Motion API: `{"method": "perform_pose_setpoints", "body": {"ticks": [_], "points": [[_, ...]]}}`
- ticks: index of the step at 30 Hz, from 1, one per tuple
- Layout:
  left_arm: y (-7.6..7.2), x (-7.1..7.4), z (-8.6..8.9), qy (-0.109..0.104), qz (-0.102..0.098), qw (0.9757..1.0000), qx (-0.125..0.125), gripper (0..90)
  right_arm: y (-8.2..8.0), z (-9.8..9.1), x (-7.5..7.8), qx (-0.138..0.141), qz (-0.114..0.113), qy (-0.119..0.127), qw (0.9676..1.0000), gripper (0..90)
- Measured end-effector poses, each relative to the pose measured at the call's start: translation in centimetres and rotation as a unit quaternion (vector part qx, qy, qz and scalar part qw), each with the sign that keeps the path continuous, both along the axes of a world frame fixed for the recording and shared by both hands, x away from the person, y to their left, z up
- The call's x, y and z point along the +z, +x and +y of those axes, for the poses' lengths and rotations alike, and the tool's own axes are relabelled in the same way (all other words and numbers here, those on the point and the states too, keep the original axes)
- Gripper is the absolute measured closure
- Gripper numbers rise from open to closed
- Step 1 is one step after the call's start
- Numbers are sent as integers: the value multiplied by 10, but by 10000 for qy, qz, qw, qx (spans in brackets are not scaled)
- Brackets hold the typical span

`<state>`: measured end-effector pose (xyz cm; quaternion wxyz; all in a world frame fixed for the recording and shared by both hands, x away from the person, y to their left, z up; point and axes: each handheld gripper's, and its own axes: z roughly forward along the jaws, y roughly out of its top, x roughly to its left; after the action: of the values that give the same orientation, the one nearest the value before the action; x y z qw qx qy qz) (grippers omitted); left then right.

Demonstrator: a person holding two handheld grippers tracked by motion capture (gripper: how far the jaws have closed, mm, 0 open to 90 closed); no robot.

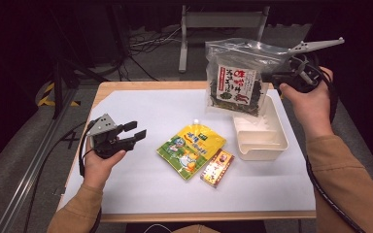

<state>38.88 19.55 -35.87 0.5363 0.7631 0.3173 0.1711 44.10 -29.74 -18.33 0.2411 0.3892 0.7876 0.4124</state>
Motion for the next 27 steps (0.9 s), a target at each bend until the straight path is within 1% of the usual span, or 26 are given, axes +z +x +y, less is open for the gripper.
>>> {"method": "perform_pose_setpoints", "body": {"ticks": [1,7,9,14,16,17,22,25,27], "points": [[0,0,0,-23,17,10000,10,493,0,-2,0,-35,4,-2,10000,862],[1,-1,-2,53,0,10000,-17,489,2,-11,-1,-191,-55,-70,9998,862],[1,-2,-3,50,36,10000,-4,488,3,-14,-3,-241,-89,-117,9996,862],[2,-5,-4,74,78,9999,-10,480,5,-21,-7,-375,-95,-175,9991,861],[3,-5,-4,89,70,9999,-5,478,5,-22,-8,-407,-78,-152,9990,861],[3,-5,-4,79,96,9999,1,475,6,-24,-10,-441,-68,-145,9989,861],[4,-6,-5,101,127,9999,-12,469,8,-30,-16,-585,-24,-165,9981,860],[6,-8,-6,138,127,9998,-28,464,9,-36,-19,-688,-71,-164,9975,859],[7,-8,-7,130,147,9998,-32,462,9,-38,-19,-714,-61,-157,9973,859]]}}
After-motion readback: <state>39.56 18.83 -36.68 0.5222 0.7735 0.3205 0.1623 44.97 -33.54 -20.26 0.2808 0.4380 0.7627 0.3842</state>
